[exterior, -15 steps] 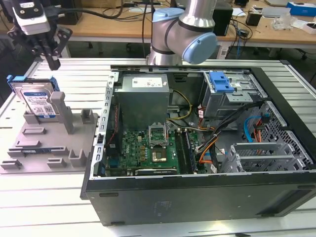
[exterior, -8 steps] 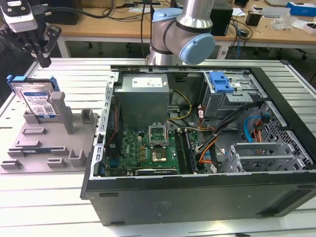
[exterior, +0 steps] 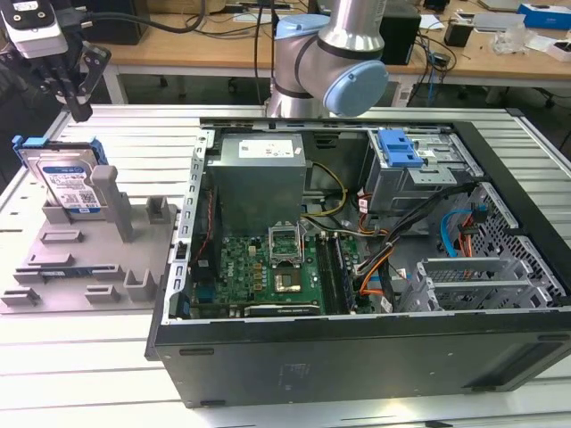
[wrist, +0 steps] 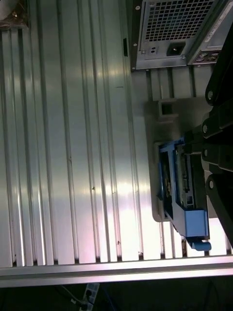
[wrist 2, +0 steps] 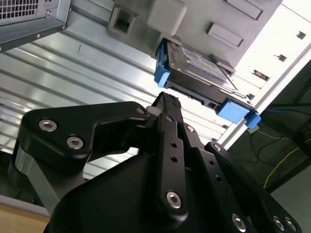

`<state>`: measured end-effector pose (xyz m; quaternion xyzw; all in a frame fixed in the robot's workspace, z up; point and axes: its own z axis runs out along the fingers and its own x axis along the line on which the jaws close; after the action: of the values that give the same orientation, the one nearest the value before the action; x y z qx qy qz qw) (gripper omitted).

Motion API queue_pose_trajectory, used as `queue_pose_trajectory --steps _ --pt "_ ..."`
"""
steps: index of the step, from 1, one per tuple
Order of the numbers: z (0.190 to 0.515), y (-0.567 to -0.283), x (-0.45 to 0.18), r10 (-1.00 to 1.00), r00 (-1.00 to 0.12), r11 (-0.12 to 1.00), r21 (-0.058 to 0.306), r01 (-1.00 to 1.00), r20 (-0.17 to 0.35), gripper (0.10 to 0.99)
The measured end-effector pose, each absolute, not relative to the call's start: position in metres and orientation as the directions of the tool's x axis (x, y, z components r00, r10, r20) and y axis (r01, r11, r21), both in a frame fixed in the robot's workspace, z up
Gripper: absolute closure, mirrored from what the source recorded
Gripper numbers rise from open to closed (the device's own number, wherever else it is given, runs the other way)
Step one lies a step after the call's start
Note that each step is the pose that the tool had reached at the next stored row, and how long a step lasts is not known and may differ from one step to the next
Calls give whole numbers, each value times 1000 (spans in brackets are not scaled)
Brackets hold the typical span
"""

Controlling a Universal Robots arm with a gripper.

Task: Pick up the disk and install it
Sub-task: 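Pick up the disk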

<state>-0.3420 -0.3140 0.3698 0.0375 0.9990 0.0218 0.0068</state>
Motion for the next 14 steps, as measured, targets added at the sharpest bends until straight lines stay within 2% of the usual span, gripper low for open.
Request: queue_pose_trajectory --steps 9,14 --pt "370 -314 -342 71 -997 997 44 71 -12 980" --pt "370 -314 -342 -57 -998 997 44 -57 -12 980"
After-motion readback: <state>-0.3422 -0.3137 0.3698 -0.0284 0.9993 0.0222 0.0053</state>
